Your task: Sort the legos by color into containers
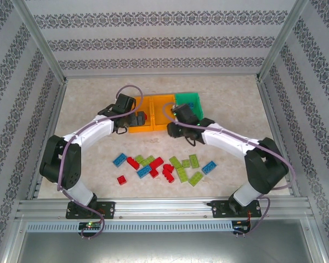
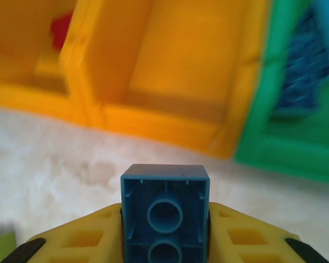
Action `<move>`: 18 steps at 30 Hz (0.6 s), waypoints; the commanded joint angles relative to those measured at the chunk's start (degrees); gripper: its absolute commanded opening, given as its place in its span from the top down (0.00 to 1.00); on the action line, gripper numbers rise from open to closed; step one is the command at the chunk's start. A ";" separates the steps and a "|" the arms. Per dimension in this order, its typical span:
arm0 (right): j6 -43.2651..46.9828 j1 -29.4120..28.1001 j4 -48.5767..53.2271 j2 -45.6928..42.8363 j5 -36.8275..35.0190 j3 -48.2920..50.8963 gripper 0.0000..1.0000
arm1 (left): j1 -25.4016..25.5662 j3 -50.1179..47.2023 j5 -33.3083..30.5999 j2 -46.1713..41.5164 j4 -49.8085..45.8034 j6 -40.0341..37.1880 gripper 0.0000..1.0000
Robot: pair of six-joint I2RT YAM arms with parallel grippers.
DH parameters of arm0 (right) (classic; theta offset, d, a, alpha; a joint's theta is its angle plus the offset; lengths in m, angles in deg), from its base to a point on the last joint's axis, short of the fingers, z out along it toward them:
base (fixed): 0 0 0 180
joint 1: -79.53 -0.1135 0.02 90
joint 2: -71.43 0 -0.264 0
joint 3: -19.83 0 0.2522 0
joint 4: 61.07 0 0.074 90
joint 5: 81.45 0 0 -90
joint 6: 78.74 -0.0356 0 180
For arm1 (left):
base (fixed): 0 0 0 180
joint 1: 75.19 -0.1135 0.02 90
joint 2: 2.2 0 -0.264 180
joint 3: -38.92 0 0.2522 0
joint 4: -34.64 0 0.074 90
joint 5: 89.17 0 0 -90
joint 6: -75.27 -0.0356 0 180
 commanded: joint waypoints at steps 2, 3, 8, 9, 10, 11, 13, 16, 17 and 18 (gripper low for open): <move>0.20 6.08 -0.84 0.37 -1.29 -2.52 0.66 | -0.43 -3.06 1.43 -2.62 2.06 -1.22 0.00; -0.08 7.41 -0.85 1.30 -1.27 -3.53 0.66 | -0.47 -4.02 2.02 -3.06 2.52 -1.31 0.00; 1.08 11.10 -0.16 7.84 -2.86 -9.72 0.65 | -0.48 -8.80 3.13 -5.96 3.77 -1.51 0.00; 1.26 11.58 0.31 9.50 -3.34 -11.18 0.65 | -0.42 -9.64 3.12 -6.65 3.78 -1.60 0.00; 1.44 12.15 0.66 11.19 -3.58 -12.65 0.64 | -0.36 -10.38 3.10 -7.30 3.66 -1.77 0.00; 1.60 12.54 1.09 12.49 -3.57 -13.83 0.63 | -0.41 -11.12 3.10 -7.85 3.50 -1.95 0.00; 1.92 13.22 2.16 15.33 -3.67 -16.21 0.59 | -0.39 -12.48 2.61 -9.05 2.97 -1.93 0.00; 1.98 13.73 2.55 17.57 -4.05 -17.73 0.54 | -0.41 -14.07 1.69 -10.76 1.61 -1.49 0.00; 1.89 13.79 2.41 17.76 -4.08 -17.74 0.52 | -0.38 -14.46 1.43 -11.24 1.18 -1.20 0.00; 1.80 13.82 2.12 17.71 -4.10 -17.57 0.49 | -0.36 -14.91 0.90 -11.61 0.37 -0.52 0.00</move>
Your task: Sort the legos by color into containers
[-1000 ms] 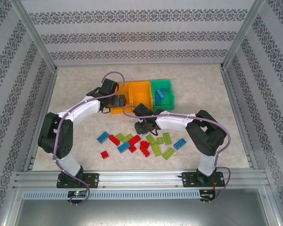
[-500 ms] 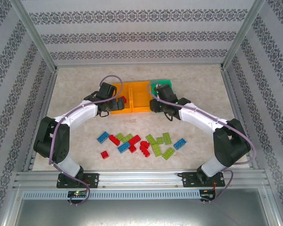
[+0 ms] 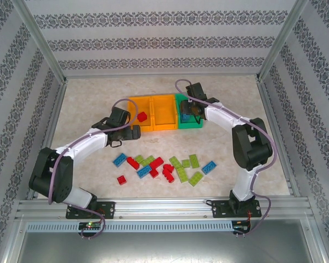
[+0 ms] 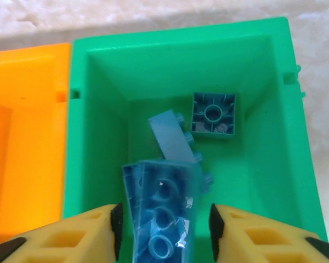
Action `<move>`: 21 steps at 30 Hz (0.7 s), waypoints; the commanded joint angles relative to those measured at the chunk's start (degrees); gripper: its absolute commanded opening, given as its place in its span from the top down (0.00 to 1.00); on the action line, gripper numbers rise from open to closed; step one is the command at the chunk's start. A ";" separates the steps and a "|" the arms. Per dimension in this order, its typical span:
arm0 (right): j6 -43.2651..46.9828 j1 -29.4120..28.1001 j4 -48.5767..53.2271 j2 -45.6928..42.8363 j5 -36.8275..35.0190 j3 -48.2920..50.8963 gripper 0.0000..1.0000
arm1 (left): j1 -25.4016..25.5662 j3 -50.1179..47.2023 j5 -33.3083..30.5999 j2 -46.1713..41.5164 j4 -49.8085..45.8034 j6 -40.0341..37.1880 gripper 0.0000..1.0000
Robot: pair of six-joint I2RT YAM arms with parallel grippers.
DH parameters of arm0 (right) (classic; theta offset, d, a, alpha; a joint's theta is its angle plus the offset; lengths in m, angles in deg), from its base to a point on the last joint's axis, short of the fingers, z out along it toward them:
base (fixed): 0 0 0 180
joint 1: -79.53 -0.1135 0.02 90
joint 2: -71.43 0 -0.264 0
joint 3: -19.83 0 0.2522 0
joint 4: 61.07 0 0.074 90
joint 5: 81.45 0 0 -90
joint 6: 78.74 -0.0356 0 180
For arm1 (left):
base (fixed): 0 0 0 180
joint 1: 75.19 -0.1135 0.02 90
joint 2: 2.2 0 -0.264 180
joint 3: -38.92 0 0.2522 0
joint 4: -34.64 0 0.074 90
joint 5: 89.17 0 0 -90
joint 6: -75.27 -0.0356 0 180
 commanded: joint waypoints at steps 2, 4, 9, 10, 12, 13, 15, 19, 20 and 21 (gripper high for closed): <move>0.47 0.25 1.02 0.00 -1.15 -1.05 0.39 | -0.36 -1.37 -2.62 -2.31 -3.61 1.80 0.01; 0.25 0.14 0.59 -1.15 -0.67 -0.26 0.33 | -0.40 -1.39 -3.77 -2.28 -7.18 3.93 0.00; 0.16 -1.09 -2.35 -5.97 -0.82 4.08 0.22 | -0.35 -1.64 -4.14 -2.09 -13.82 10.80 0.00; 0.20 -1.34 -2.86 -7.07 -0.94 4.80 0.20 | -0.40 -1.81 -2.61 -1.96 -14.09 11.92 0.00; 0.18 -1.74 -3.20 -8.49 -1.26 5.69 0.19 | -0.34 -1.96 -0.09 -1.70 -14.47 13.64 0.00; 0.16 -1.81 -3.20 -9.06 -1.29 6.04 0.18 | -0.34 -1.92 0.51 -1.53 -15.40 14.50 0.00; 0.41 -2.01 -3.29 -10.29 -1.50 6.80 0.17 | -0.36 -1.59 0.76 -1.63 -17.70 15.68 0.00; 0.61 -2.02 -3.99 -12.21 -2.04 8.81 0.16 | -0.39 -3.14 1.62 -3.45 -20.16 19.00 0.00; 0.60 -2.02 -4.24 -12.48 -2.20 9.12 0.16 | -0.39 -3.88 2.15 -4.00 -20.18 20.20 0.00; 0.60 -2.01 -4.34 -12.73 -2.38 9.62 0.16 | -0.40 -4.73 2.93 -4.72 -20.03 21.65 0.01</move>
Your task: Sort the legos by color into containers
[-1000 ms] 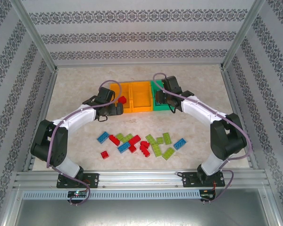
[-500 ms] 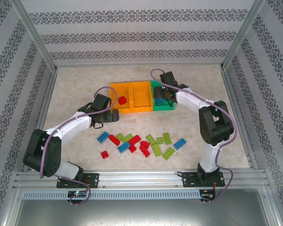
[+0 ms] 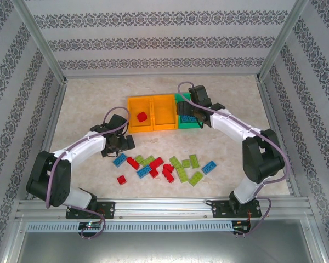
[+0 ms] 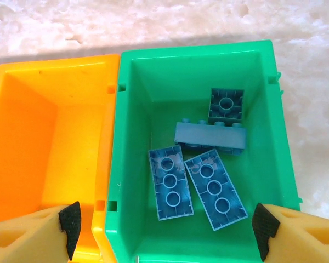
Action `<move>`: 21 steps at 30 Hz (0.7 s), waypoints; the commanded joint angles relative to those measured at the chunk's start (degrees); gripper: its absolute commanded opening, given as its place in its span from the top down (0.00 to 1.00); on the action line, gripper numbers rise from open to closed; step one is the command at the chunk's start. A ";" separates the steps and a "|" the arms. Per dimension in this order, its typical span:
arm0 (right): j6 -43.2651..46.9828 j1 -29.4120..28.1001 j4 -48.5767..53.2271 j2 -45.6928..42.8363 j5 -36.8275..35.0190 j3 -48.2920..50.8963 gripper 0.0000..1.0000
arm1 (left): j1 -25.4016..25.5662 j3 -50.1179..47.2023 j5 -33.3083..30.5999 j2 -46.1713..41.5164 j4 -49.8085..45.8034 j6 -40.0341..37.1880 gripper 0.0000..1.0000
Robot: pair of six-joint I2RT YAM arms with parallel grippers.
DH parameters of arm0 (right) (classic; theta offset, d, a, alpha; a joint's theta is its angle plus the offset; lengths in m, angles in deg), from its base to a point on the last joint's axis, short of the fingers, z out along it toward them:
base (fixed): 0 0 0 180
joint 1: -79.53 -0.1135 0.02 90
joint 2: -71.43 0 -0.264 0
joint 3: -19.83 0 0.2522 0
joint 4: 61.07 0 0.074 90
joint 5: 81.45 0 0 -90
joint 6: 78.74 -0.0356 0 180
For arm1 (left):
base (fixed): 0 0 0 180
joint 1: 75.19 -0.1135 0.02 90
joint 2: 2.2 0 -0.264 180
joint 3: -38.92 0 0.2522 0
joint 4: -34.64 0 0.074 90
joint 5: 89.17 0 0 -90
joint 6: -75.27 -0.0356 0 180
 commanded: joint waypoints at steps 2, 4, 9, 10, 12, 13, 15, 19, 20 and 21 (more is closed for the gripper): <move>-0.08 -0.15 -1.45 -1.91 -2.26 2.32 0.15 | -0.40 -3.52 4.01 -3.70 -3.59 8.09 0.00; -0.42 -0.05 -1.83 -2.37 -2.38 3.21 0.15 | -0.39 -4.42 5.75 -4.40 -3.26 10.46 0.00; -1.01 0.21 -3.73 -4.16 -2.75 5.85 0.14 | -0.34 -4.09 5.97 -4.09 -4.47 13.32 0.00; -0.97 0.28 -4.11 -4.63 -2.88 6.49 0.14 | -0.36 -4.25 6.20 -4.12 -4.44 13.98 0.00; -1.02 0.38 -4.88 -5.37 -3.42 7.63 0.13 | -0.40 -4.55 6.41 -4.30 -4.05 15.02 0.00; -0.94 0.39 -5.22 -5.77 -3.76 8.17 0.12 | -0.40 -4.65 6.19 -4.27 -4.13 15.44 0.00; -0.55 0.48 -5.93 -6.54 -4.30 9.16 0.11 | -0.40 -4.97 6.36 -4.09 -3.73 16.25 0.00; 0.71 0.74 -7.36 -8.20 -5.05 11.11 0.06 | -0.48 -5.33 6.88 -4.00 -3.40 17.42 0.00; 1.05 0.81 -7.53 -8.53 -5.32 11.48 0.06 | -0.41 -5.42 6.78 -4.06 -3.52 17.50 0.00; 1.25 0.83 -7.69 -8.77 -5.54 11.64 0.05 | -0.41 -5.51 6.82 -4.00 -3.54 17.61 0.00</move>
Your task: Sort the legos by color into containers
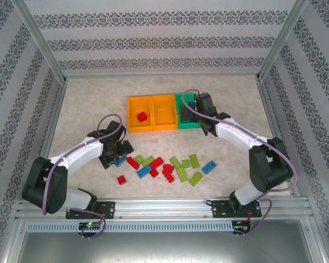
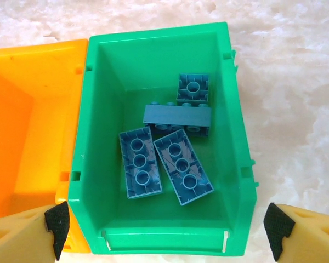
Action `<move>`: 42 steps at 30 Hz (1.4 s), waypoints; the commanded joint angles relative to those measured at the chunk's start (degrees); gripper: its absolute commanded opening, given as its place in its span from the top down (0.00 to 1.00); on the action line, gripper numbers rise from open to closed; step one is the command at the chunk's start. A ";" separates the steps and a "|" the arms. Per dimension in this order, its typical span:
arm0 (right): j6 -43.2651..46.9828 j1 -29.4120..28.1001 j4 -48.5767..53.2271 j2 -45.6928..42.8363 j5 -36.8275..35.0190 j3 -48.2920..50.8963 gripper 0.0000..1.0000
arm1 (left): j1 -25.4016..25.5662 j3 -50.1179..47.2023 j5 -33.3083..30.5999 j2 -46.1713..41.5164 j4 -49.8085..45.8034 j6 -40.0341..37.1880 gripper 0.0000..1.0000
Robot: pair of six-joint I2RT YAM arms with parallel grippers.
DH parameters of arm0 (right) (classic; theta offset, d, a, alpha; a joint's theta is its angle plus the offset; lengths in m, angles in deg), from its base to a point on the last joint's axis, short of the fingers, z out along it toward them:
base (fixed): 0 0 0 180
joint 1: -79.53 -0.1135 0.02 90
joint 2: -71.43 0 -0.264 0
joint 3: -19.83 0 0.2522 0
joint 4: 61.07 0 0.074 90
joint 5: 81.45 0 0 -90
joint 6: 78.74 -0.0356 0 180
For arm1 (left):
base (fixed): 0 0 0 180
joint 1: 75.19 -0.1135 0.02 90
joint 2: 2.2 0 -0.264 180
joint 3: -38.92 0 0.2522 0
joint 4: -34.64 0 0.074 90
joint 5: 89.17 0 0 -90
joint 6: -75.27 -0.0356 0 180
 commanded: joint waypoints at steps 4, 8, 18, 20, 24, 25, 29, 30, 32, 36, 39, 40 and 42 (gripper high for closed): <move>1.33 0.68 -2.30 -2.40 -2.45 1.86 0.04 | -0.50 -0.87 0.44 -0.17 -1.22 2.36 0.03; 1.42 0.93 -2.86 -2.95 -2.58 2.89 0.03 | -1.45 -0.88 0.34 1.31 -0.62 1.66 0.07; 1.17 2.15 -3.22 -4.66 -2.56 4.66 0.03 | -2.74 -1.15 1.70 4.85 2.02 0.26 0.15; 1.08 2.35 -3.16 -5.07 -2.69 5.01 0.03 | -2.76 -1.03 1.24 5.14 2.79 0.12 0.17; 1.09 2.73 -2.92 -5.58 -2.78 5.50 0.02 | -2.73 -0.25 0.92 6.12 3.38 -0.66 0.27; 1.14 2.87 -2.87 -5.82 -2.91 5.66 0.02 | -2.76 -0.12 0.75 6.30 3.34 -0.87 0.30; 1.36 3.64 -2.40 -6.58 -3.67 6.35 0.02 | -2.78 0.15 -0.17 6.16 3.87 -0.97 0.41; 1.42 3.95 -2.18 -6.84 -3.81 6.63 0.02 | -2.71 0.24 -0.42 5.90 3.90 -1.05 0.42; 1.50 4.60 -1.90 -7.48 -3.93 7.36 0.02 | -2.75 0.75 -1.19 5.10 3.99 -1.58 0.46; 0.54 6.57 -1.17 -8.51 -3.54 9.15 0.02 | -2.71 3.16 -3.03 2.82 4.22 -3.43 0.48; -1.55 9.12 -0.76 -9.26 -1.70 10.92 0.02 | -2.62 6.76 -2.71 1.88 6.22 -6.32 0.48; -2.35 9.98 -0.79 -9.63 -1.00 11.68 0.02 | -2.45 8.72 -2.44 2.12 6.71 -7.57 0.48; -3.37 11.28 -1.10 -10.59 0.27 13.17 0.02 | -1.52 13.11 -1.49 3.57 8.01 -10.12 0.48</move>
